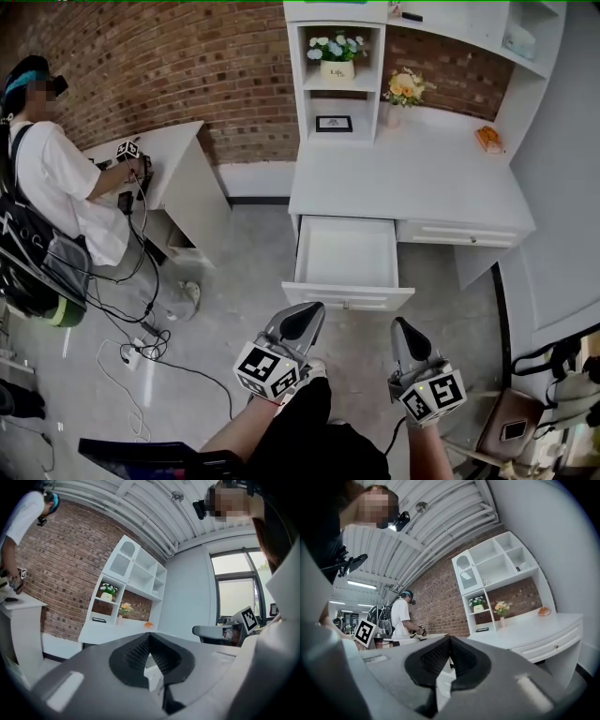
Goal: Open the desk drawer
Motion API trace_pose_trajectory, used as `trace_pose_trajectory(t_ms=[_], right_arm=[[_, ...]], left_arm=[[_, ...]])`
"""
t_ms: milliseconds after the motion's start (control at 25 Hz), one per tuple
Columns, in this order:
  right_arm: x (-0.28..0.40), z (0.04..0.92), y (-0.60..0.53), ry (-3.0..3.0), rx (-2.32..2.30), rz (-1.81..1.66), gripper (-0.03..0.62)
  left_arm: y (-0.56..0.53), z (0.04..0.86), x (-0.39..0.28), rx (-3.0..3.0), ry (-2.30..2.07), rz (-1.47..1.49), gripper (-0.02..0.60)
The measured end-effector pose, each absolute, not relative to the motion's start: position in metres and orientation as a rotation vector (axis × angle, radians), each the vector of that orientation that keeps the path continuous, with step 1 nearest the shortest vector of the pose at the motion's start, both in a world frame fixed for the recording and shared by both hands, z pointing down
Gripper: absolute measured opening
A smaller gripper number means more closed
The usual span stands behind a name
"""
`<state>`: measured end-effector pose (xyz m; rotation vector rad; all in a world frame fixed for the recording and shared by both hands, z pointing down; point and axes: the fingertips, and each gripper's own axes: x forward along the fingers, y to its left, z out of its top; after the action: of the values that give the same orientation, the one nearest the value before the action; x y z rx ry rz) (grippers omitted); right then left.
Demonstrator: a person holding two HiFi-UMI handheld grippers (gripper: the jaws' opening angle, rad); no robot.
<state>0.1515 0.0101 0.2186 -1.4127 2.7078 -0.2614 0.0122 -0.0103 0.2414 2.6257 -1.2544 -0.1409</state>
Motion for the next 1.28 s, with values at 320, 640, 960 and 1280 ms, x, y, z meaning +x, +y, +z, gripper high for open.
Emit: trace_pose_trajectory(t_ms=[320, 640, 960, 1280], right_arm=[[0.151, 0.187, 0.025, 2.747, -1.366, -0.208, 0.002], [0.157, 0.167, 0.033, 2.743, -1.310, -0.262, 0.002], [0.155, 0.151, 0.061, 2.756, -1.284, -0.200, 0.002], [0.169, 0.142, 0.081, 2.739, -1.342, -0.138, 0.002]], left_arm=[[-0.004, 0.205, 0.015, 2.657, -1.226, -0.181, 0.000], [0.007, 0.187, 0.025, 2.629, -1.230, -0.190, 0.000], [0.038, 0.171, 0.021, 2.660, -1.264, -0.199, 0.000], [0.064, 0.153, 0.009, 2.699, -1.333, -0.200, 0.000]])
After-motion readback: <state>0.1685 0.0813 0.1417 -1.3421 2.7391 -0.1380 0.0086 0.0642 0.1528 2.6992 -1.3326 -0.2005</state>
